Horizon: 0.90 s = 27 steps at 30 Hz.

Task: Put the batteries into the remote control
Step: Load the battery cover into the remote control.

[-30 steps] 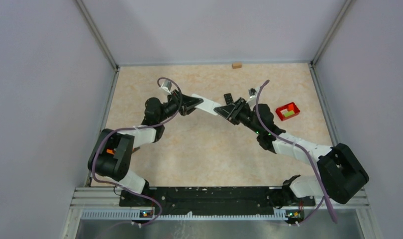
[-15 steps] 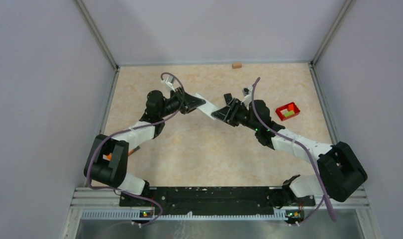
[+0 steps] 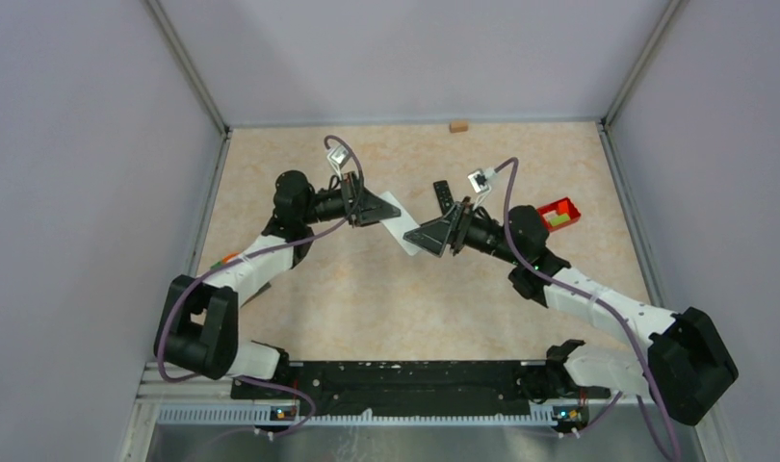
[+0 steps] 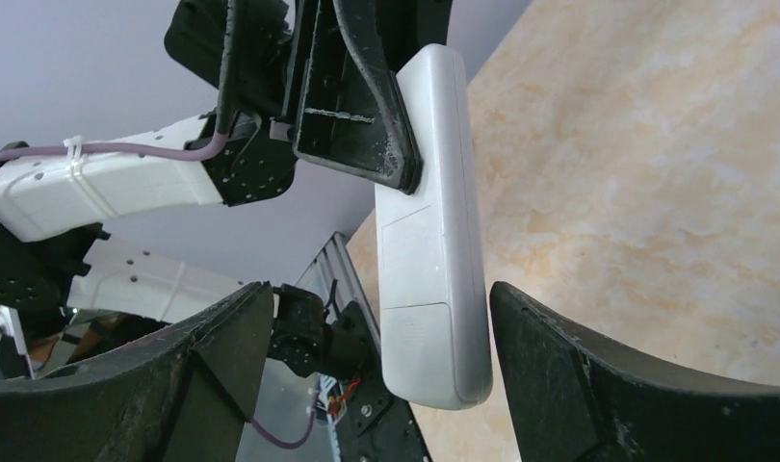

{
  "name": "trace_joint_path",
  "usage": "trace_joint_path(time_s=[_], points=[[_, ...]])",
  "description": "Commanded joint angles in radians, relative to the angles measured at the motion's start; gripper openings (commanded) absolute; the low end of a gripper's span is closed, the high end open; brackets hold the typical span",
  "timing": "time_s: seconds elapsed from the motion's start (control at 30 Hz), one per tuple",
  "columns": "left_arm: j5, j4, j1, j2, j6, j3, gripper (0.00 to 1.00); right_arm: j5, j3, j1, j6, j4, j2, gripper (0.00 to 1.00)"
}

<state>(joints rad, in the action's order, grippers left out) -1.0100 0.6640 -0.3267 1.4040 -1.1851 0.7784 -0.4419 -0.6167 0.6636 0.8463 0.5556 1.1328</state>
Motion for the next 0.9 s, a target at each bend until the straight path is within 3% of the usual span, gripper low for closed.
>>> trace_joint_path(time_s=[0.0, 0.2, 0.33, 0.5, 0.67, 0.77, 0.87], points=[[-0.100, 0.096, 0.005, -0.059, -0.018, 0.027, 0.00, -0.117, -0.037, -0.008, -0.113, 0.029, -0.020, 0.83], [-0.200, 0.124, 0.005, -0.119, -0.010, -0.008, 0.00, -0.338, -0.212, -0.022, -0.379, -0.299, 0.039, 0.75], [-0.237, 0.115, 0.004, -0.151, 0.015, -0.037, 0.00, -0.488, -0.294, -0.022, -0.488, -0.423, 0.095, 0.67], [-0.226, 0.049, 0.003, -0.171, 0.065, -0.032, 0.00, -0.608, -0.330, -0.021, -0.501, -0.432, 0.162, 0.57], [-0.217, -0.015, 0.003, -0.169, 0.105, -0.012, 0.01, -0.641, -0.344, -0.010, -0.531, -0.430, 0.199, 0.55], [-0.220, -0.017, 0.004, -0.171, 0.109, -0.010, 0.03, -0.625, -0.345, -0.009, -0.509, -0.401, 0.215, 0.45], [-0.210, -0.048, 0.003, -0.173, 0.127, -0.005, 0.09, -0.622, -0.335, -0.009, -0.396, -0.276, 0.234, 0.27]])
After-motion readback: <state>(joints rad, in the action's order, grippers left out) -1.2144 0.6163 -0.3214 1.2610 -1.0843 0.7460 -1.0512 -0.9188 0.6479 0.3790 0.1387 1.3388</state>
